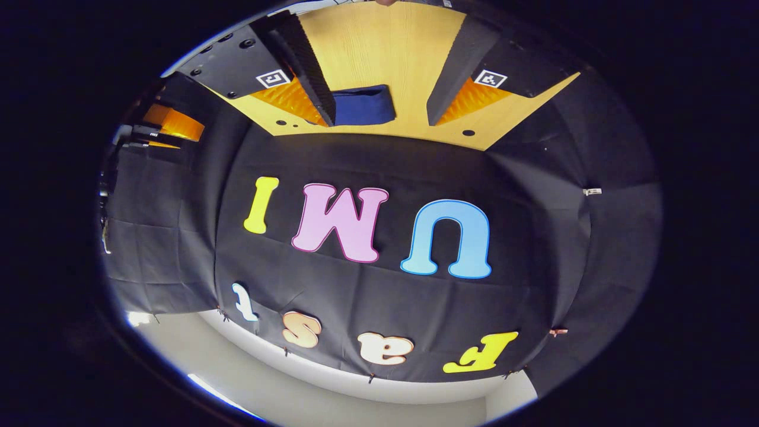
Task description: Grasp the waist and the cuffs of the jeans and fold them to make the two legs overlap; first hold the waist and fold one-third of the jeans toward the cuffs, then hold the cuffs and fold the remaining one-third in the same direction to finish folding.
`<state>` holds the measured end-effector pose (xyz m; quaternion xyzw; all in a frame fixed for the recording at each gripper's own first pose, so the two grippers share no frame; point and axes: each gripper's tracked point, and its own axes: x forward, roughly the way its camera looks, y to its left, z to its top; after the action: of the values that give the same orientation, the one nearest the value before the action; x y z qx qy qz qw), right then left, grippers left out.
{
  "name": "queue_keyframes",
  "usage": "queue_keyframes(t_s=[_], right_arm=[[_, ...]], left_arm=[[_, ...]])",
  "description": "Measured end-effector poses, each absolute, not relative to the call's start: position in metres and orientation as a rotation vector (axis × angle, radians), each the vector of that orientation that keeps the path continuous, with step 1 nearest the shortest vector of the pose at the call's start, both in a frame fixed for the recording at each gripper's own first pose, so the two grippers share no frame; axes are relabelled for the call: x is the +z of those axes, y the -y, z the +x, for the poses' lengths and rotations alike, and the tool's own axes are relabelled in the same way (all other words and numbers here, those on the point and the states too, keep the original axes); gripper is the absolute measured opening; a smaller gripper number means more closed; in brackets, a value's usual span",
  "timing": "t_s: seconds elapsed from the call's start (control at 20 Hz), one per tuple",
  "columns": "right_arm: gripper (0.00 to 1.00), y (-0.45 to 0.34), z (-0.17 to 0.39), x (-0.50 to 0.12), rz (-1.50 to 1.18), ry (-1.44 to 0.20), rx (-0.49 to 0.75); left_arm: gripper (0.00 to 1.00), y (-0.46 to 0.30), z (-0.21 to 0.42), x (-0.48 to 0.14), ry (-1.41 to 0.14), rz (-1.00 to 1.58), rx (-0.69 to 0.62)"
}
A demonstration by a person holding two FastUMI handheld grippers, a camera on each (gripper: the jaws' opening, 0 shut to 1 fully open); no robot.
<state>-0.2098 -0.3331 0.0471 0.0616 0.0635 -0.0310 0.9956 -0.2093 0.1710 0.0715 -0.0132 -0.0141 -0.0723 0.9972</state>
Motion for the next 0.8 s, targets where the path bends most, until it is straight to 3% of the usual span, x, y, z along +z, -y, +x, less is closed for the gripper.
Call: queue_keyframes(t_s=[0.8], right_arm=[[0.97,0.344,-0.216,0.059,0.155,-0.094,-0.108]], left_arm=[[0.96,-0.167,-0.212,0.092,0.075,0.01,-0.154]])
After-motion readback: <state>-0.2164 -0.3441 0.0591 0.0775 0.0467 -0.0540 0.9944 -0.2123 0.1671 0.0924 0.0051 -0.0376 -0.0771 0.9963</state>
